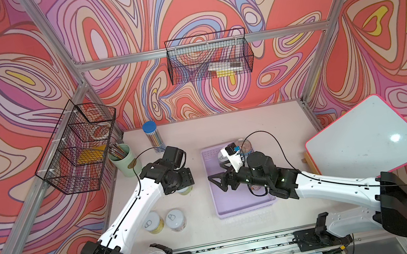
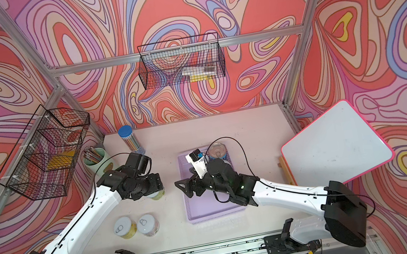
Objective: Put the canned food in the basket
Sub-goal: Place the canned food in the basket.
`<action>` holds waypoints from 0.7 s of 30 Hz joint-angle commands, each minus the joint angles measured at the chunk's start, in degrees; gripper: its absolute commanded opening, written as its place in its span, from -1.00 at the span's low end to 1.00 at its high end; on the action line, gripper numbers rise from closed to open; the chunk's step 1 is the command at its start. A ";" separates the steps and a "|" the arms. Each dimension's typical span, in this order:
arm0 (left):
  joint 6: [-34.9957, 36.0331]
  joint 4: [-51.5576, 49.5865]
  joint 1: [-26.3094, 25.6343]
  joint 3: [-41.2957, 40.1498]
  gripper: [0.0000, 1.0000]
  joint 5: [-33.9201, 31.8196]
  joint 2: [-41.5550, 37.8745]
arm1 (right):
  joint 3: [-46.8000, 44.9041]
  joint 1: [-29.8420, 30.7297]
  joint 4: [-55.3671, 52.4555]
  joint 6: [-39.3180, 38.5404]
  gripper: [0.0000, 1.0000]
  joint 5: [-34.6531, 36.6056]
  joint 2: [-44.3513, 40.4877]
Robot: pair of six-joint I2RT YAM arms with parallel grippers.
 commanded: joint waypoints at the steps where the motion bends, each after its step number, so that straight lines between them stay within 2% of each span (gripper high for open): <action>1: 1.60 2.55 -3.43 3.36 0.43 0.15 1.85 | -1.97 -1.87 -2.99 0.05 0.78 1.84 -3.30; 14: 0.94 6.48 -19.99 11.71 0.42 -2.16 11.10 | -7.34 -7.30 -16.15 0.77 0.79 5.87 -16.06; 21: -0.84 10.00 -25.33 14.14 0.41 -2.61 16.66 | -8.91 -8.32 -22.81 2.22 0.81 7.07 -21.13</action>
